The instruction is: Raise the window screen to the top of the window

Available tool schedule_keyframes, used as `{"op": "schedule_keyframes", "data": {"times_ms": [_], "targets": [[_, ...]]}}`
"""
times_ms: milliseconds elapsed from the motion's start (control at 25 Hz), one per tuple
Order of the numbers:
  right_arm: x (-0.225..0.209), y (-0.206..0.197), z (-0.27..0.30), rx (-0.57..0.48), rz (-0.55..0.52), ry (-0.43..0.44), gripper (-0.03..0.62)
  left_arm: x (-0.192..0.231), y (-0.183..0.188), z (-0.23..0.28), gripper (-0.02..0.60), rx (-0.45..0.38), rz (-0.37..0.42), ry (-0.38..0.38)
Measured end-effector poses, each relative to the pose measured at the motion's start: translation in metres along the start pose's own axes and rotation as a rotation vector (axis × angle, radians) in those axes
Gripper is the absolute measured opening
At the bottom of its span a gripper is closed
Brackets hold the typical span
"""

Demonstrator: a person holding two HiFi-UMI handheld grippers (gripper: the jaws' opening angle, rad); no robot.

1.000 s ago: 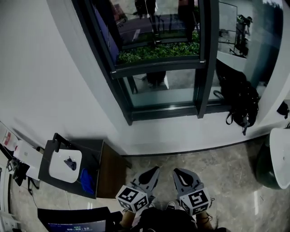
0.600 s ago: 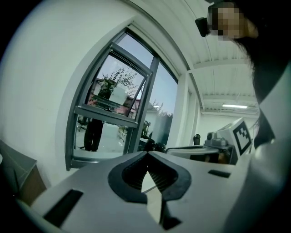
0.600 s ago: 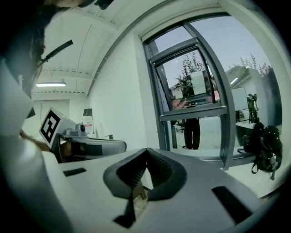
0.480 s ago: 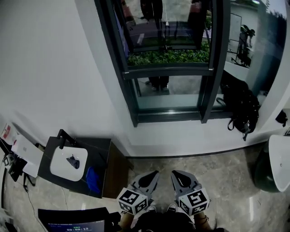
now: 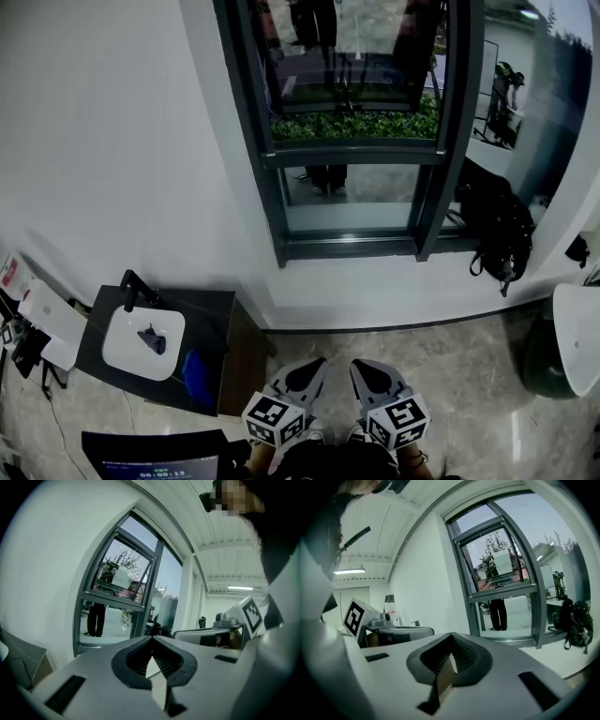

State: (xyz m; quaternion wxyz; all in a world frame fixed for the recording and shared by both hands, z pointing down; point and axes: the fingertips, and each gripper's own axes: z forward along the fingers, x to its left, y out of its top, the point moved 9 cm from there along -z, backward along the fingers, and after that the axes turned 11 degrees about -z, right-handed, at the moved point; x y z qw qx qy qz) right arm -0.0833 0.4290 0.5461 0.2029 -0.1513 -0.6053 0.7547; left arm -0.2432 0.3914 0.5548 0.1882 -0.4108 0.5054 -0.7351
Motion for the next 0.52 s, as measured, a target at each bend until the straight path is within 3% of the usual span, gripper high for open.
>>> {"op": "schedule_keyframes", "data": {"times_ms": [520], "targets": [[-0.003, -0.005, 0.013, 0.033, 0.007, -0.018, 0.009, 0.013, -0.002, 0.006, 0.002, 0.023, 0.024, -0.025]]}}
